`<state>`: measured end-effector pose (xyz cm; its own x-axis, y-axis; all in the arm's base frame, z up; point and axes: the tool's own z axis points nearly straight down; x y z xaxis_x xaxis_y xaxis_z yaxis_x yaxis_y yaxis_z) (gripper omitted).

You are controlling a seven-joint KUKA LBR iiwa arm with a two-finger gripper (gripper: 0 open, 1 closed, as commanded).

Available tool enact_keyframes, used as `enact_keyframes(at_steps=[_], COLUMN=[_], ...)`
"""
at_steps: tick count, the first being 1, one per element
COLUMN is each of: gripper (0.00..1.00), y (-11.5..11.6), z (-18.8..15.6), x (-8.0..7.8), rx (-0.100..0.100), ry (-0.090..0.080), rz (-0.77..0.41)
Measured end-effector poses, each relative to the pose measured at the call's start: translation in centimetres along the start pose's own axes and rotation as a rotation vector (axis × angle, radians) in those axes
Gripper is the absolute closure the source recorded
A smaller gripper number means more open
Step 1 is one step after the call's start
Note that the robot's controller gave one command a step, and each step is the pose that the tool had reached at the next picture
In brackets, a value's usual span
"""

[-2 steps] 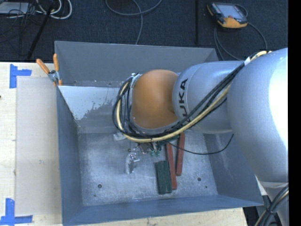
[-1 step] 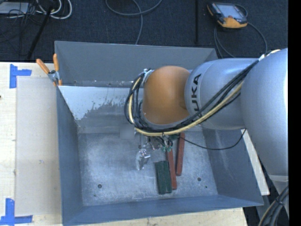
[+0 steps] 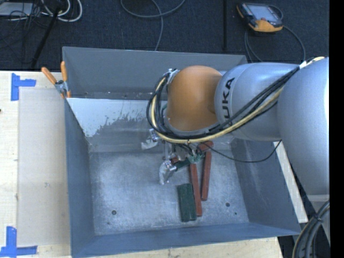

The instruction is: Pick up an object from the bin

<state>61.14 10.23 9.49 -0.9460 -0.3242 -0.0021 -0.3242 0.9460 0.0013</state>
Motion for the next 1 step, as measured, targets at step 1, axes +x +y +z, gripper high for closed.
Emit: enact_keyframes(at_steps=[1], gripper=[0.0], y=[-3.95], z=[-2.98], x=[4.68], rx=[-0.002], ry=[0.009], rz=[0.039])
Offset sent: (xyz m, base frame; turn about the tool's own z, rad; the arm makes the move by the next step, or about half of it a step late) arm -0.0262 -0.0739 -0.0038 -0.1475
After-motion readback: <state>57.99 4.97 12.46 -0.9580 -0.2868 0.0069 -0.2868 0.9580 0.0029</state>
